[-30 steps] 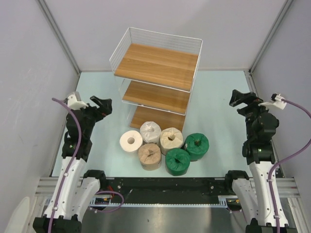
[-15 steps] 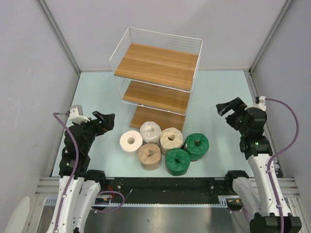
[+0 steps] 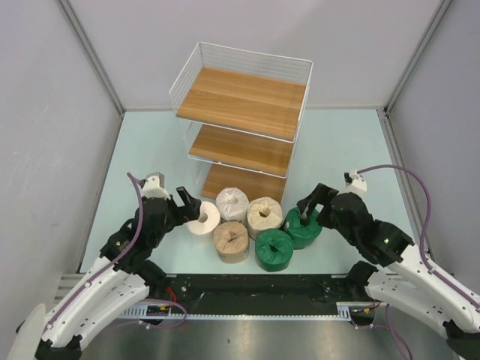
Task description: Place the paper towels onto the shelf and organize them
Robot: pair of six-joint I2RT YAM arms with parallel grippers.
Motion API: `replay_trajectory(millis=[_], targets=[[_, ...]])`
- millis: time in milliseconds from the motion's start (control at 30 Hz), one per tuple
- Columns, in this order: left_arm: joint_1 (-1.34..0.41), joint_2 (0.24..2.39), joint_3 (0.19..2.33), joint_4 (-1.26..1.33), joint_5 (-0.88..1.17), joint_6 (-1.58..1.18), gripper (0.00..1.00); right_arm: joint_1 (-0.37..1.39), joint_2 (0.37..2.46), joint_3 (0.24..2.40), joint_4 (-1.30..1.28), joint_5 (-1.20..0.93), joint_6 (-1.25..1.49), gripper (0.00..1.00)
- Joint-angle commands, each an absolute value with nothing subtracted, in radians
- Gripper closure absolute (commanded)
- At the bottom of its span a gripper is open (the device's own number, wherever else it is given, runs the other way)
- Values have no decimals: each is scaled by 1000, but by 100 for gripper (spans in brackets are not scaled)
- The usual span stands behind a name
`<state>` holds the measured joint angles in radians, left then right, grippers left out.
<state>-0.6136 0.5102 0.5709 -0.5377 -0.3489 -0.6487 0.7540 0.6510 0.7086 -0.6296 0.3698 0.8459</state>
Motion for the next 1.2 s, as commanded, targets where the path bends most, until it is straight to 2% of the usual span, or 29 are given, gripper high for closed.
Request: replay_trajectory(millis=[0,367,633,1033,1167], targets=[[-641,509,586,-630,-517,-745,0,883,597,752,-782,606,988,0],[-640,609,511,-548,-451,-769,0,933,534,750,-887,690,1037,0],[-640,647,495,-509,-414,-758,11,933,541,744,-884,700,1035,0],[-643,631,505,-535,-379,-746,18,933,548,727,-874,703,1042,0],[-641,592,491,-561,-371,-752,18,933,548,716,-874,703,1046,0]])
